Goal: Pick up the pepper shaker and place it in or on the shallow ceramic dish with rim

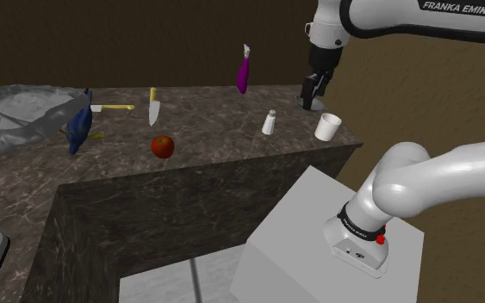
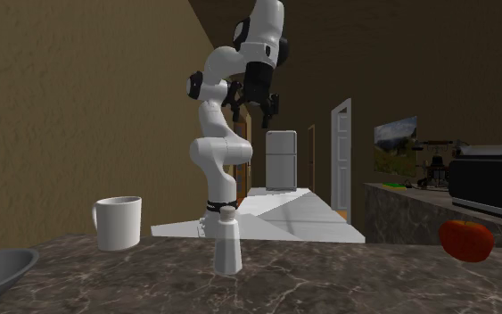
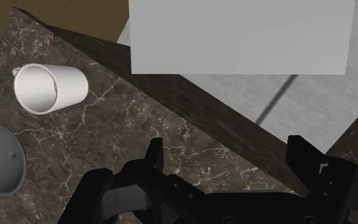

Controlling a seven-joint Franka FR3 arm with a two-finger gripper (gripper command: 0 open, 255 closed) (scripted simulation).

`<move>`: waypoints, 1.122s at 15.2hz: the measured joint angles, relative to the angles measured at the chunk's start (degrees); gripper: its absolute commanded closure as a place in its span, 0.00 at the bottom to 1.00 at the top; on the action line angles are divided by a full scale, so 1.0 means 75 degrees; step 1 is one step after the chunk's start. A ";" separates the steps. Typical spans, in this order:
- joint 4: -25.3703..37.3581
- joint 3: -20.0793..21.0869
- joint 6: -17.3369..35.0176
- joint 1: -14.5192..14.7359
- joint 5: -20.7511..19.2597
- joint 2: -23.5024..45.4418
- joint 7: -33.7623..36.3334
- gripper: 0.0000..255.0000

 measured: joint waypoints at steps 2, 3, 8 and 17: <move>-0.0050 -0.0036 0.0120 -0.0011 -0.0022 0.0050 -0.0027 0.00; -0.0114 -0.0113 0.0348 -0.0038 -0.0072 0.0184 -0.0084 0.00; -0.0376 -0.0571 0.1663 -0.0198 -0.0336 0.0977 -0.0443 0.00; -0.0184 -0.1412 0.4037 -0.0432 -0.0534 0.3040 -0.1205 0.00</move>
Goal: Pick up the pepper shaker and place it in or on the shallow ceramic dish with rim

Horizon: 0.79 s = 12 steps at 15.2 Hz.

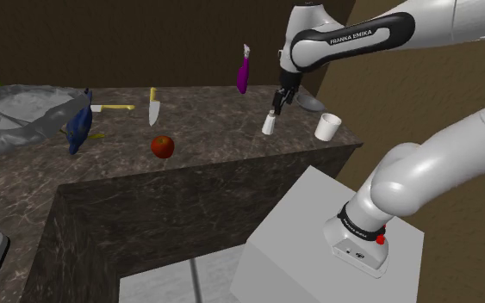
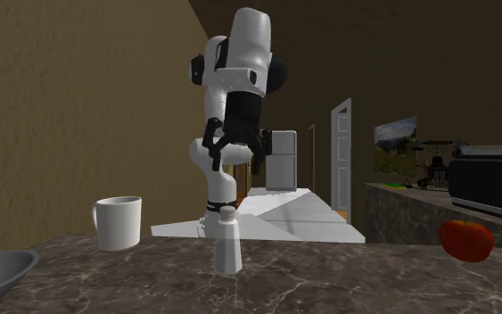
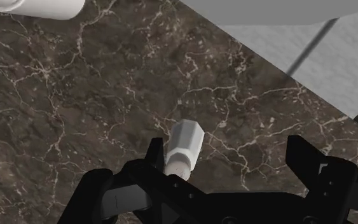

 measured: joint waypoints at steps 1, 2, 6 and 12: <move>0.0016 -0.0088 0.0252 -0.0023 0.0006 0.0216 -0.0097 0.00; 0.0092 -0.0146 0.0461 -0.0024 0.0038 0.0449 -0.0168 0.00; 0.0554 -0.0406 0.1240 -0.0052 0.0257 0.1503 -0.0565 0.00; 0.0519 -0.0490 0.1944 -0.0073 0.0361 0.2132 -0.0686 0.00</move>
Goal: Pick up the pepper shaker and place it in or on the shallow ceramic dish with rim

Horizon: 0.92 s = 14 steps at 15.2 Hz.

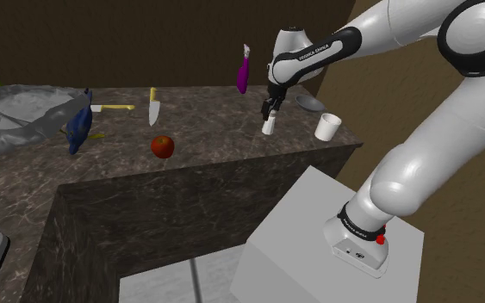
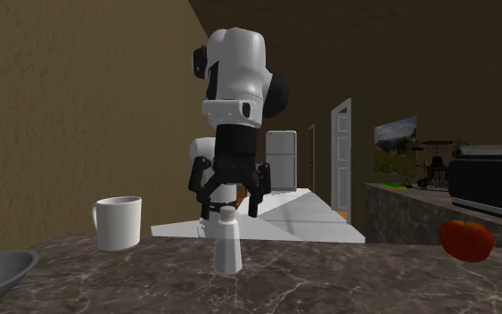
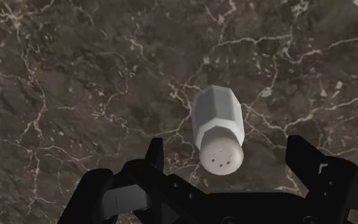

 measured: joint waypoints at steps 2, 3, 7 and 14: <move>-0.0069 -0.0019 0.0208 -0.0012 0.0016 0.0138 -0.0023 0.00; -0.0077 -0.0025 0.0247 -0.0015 0.0020 0.0168 -0.0030 0.00; -0.0081 -0.0026 0.0292 -0.0016 0.0026 0.0205 -0.0032 0.00; -0.0080 -0.0026 0.0293 -0.0015 0.0027 0.0205 -0.0031 1.00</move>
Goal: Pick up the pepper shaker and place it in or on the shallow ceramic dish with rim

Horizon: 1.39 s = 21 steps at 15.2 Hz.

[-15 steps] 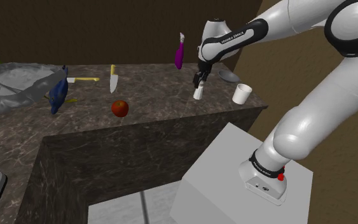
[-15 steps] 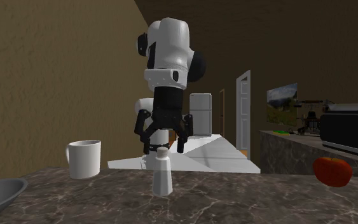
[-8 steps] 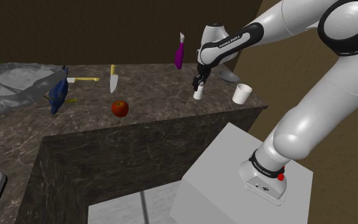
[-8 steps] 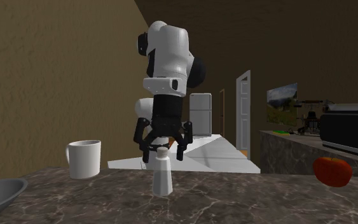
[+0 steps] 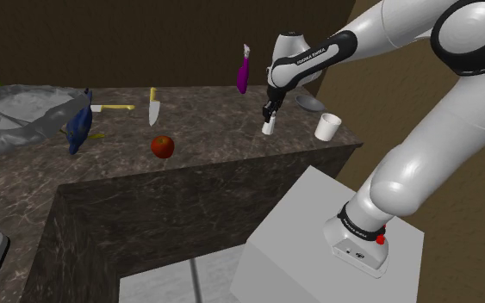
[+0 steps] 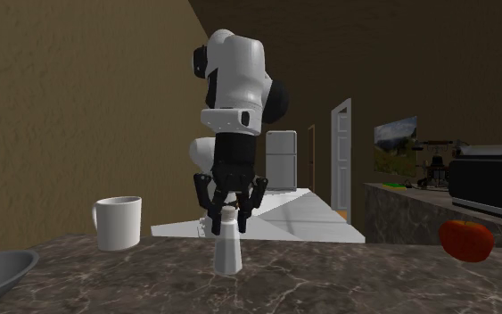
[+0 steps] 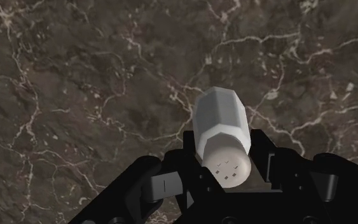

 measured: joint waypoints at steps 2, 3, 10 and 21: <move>0.0000 0.0000 0.0000 0.0000 0.0000 0.0000 0.0000 1.00; 0.0000 0.0000 0.0000 0.0000 0.0000 0.0000 0.0000 1.00; 0.0169 0.0020 -0.0416 0.0010 -0.0022 -0.0249 0.0004 1.00; 0.0757 0.0069 -0.1565 0.0024 -0.0049 -0.0817 -0.0038 1.00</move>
